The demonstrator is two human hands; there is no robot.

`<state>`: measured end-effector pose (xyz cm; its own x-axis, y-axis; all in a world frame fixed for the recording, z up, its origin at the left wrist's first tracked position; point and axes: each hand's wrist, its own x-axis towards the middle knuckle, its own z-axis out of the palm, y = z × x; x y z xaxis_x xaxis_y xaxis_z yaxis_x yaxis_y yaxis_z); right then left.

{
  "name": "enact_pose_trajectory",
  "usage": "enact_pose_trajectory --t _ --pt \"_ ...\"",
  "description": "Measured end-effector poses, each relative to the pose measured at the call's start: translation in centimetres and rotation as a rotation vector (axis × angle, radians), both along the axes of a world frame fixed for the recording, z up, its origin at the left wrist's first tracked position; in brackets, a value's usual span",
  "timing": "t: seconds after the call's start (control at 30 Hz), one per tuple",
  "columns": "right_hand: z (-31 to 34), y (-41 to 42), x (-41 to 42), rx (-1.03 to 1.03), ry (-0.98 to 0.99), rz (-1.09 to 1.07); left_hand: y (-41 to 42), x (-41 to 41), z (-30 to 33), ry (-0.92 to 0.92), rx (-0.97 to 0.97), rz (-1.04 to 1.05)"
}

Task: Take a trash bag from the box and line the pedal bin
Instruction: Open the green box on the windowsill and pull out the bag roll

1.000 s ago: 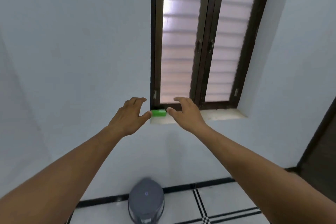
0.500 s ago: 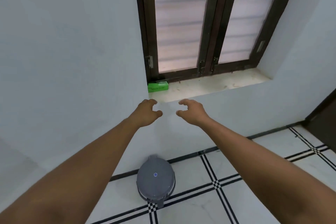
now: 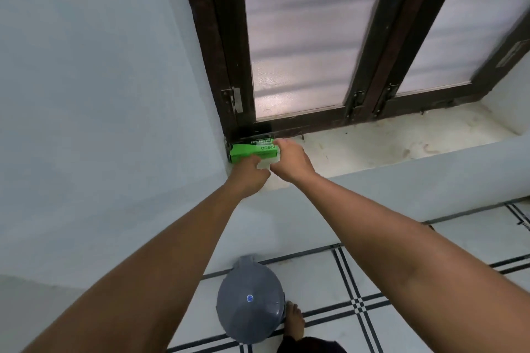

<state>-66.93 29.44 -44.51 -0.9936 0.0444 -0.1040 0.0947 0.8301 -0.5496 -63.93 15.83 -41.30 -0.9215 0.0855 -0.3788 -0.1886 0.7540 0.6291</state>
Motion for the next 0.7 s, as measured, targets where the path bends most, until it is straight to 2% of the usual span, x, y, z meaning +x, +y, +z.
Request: enact_pose_trajectory --t 0.17,0.3,0.4,0.5,0.57,0.7 --pt "-2.2 -0.6 -5.4 0.272 -0.014 0.199 0.7 -3.7 -2.4 -0.094 0.057 0.173" --pt "-2.9 -0.6 -7.8 0.286 -0.058 0.228 0.6 -6.5 -4.5 -0.177 0.347 0.451" --pt "-2.9 -0.1 -7.1 0.196 0.003 0.175 0.4 -7.5 -5.4 -0.253 0.674 0.741" --pt "-2.9 0.4 -5.0 0.072 0.071 0.08 1.0 -7.7 -4.6 -0.259 0.911 0.793" --pt "-2.9 0.9 -3.7 -0.055 0.044 -0.02 1.3 -7.5 -4.7 -0.2 0.882 0.697" --pt "-1.8 3.0 -2.2 -0.498 -0.213 -0.129 1.7 -6.5 -4.0 -0.105 0.724 0.513"
